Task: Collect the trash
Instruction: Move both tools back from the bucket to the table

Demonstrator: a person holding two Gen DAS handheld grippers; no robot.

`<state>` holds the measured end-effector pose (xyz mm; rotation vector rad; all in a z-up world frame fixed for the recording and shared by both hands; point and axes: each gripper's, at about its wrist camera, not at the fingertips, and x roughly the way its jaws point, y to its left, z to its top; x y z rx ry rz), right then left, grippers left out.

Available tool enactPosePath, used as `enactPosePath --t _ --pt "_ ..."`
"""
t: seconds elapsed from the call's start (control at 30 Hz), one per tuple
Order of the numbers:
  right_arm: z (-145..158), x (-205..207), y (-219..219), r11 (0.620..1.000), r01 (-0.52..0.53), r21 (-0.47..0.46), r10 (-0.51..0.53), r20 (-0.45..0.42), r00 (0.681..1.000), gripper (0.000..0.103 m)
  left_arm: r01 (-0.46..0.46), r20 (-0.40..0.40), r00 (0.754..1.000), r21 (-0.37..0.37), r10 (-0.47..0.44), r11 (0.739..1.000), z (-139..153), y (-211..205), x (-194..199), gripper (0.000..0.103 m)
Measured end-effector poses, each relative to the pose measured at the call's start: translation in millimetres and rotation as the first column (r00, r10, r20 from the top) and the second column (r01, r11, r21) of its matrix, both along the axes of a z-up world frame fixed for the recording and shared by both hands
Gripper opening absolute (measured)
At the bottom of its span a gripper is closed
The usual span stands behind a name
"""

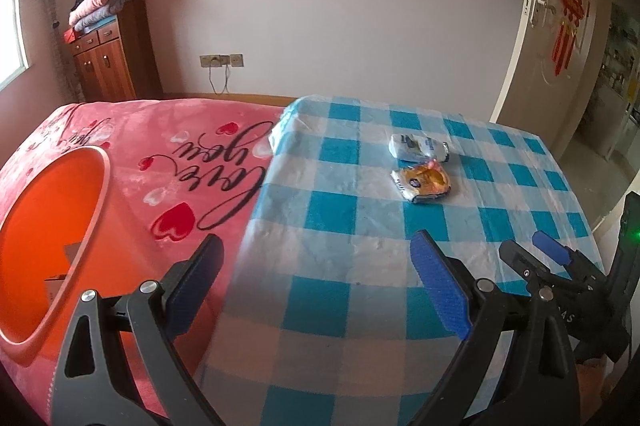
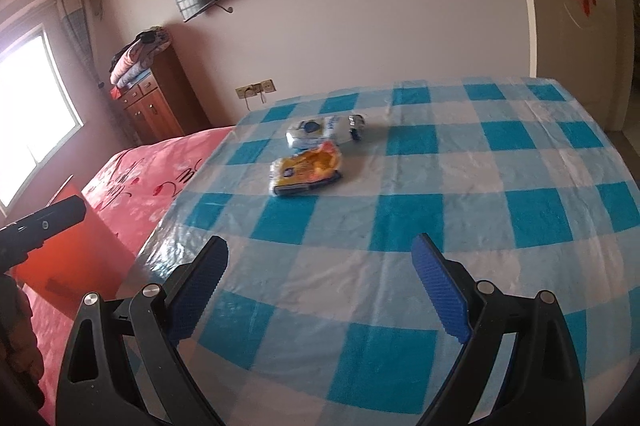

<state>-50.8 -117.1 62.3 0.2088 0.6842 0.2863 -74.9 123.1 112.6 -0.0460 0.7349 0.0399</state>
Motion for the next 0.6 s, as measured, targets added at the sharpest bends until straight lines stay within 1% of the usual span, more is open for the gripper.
enactPosePath --t 0.07,0.23,0.43,0.53,0.6 --pt "-4 3 -8 1.000 0.009 0.016 -0.008 -0.012 1.000 0.092 0.006 -0.006 1.000 -0.013 -0.006 1.000 -3 -5 8 0.095" --pt "-6 8 -28 0.999 0.028 0.044 -0.027 -0.024 0.999 0.092 0.009 -0.026 1.000 -0.093 -0.012 0.996 -13 -21 40 0.095" --pt "-1 10 -49 0.998 0.051 0.036 -0.051 0.001 0.999 0.092 -0.009 -0.040 0.999 -0.129 0.004 0.992 -28 -49 98 0.095" --pt "0 11 -62 0.997 0.064 0.052 -0.064 0.002 0.998 0.092 -0.009 -0.051 0.999 -0.155 0.002 0.988 -38 -64 129 0.095" --pt "0 13 -70 0.995 0.073 0.071 -0.073 -0.004 0.997 0.092 -0.003 -0.049 0.999 -0.144 -0.004 0.990 -43 -74 148 0.095"
